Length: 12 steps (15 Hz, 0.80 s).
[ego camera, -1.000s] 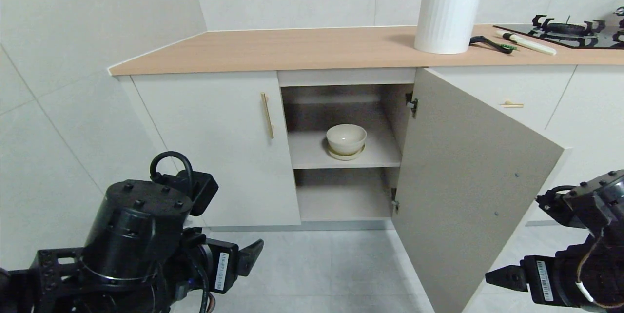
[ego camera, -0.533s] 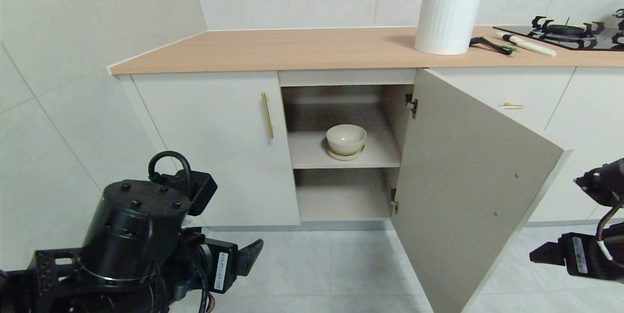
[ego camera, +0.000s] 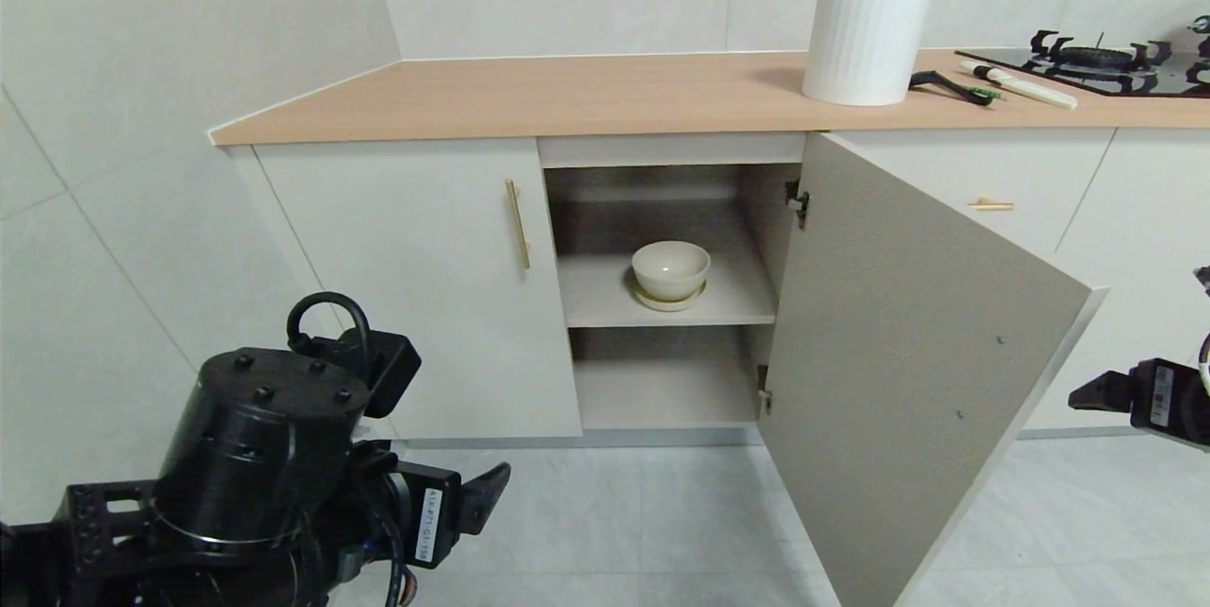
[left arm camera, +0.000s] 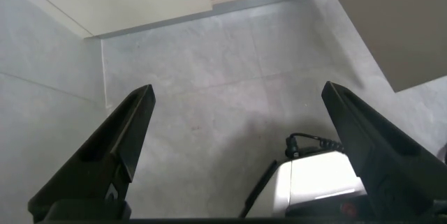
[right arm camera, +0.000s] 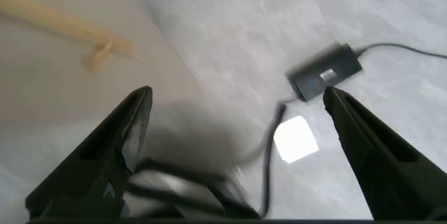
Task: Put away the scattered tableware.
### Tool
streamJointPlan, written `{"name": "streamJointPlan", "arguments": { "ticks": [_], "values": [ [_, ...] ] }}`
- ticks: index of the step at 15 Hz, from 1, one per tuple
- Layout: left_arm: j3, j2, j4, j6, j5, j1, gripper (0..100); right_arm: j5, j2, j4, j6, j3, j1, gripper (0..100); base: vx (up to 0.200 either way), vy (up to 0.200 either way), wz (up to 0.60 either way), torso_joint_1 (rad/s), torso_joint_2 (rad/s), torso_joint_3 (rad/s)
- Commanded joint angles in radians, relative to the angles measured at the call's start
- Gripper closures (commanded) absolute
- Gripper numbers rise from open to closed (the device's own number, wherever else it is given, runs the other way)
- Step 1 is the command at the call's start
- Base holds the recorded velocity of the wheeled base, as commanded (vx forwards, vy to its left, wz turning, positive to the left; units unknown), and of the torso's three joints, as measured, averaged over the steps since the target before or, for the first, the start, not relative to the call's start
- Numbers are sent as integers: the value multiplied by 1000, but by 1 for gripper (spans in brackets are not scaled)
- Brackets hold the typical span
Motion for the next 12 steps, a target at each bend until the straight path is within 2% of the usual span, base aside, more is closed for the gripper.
{"name": "streamJointPlan", "arguments": {
  "ticks": [1,8,11,12],
  "values": [
    [0,-3,-1,-1,1,-1,0,40,75,-71,42,12,-30,0,0,0,0,0,0,0],
    [-1,-6,-1,-1,-1,1,0,167,150,-184,79,9,-1,0,0,0,0,0,0,0],
    [-5,-8,-1,-1,-1,4,0,190,168,-244,77,5,65,0,0,0,0,0,0,0],
    [-6,-8,-1,-1,-1,4,0,212,184,-269,76,-3,122,0,0,0,0,0,0,0]
  ]
}}
